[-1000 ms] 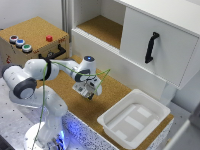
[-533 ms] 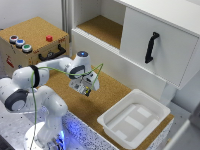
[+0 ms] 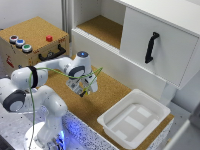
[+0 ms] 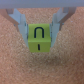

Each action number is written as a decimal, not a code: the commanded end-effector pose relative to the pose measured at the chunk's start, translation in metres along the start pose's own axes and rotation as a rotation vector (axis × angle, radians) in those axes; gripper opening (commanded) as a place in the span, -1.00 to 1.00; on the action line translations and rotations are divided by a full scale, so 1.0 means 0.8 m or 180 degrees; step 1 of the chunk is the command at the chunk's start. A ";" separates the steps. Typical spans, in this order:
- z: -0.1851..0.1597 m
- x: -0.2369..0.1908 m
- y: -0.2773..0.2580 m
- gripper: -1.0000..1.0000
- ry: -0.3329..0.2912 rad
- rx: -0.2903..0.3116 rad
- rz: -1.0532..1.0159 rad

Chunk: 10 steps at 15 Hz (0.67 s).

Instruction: Take the yellow block and rotate it right

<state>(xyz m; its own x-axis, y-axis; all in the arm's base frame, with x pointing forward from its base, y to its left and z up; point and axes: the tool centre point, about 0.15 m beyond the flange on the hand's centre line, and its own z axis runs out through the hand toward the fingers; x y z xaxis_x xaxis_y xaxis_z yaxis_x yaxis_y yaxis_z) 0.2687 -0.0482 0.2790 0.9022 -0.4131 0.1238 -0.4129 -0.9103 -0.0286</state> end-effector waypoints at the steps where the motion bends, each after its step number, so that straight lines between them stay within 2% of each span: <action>1: 0.023 0.044 -0.026 -1.00 -0.0609 -0.0130 0.1158; 5: 0.038 0.049 -0.006 -1.00 -0.0681 -0.0083 0.2071; 6: 0.042 0.048 -0.004 -1.00 -0.0693 0.0000 0.2236; 8: 0.047 0.040 -0.007 -1.00 -0.0652 -0.0028 0.2671; 10: 0.042 0.032 -0.011 -1.00 -0.0460 -0.0179 0.3044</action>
<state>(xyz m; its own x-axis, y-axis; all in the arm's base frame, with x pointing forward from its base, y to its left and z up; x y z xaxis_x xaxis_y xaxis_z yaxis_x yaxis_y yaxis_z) 0.2758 -0.0560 0.2523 0.4108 -0.9112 -0.0298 -0.9089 -0.4067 -0.0924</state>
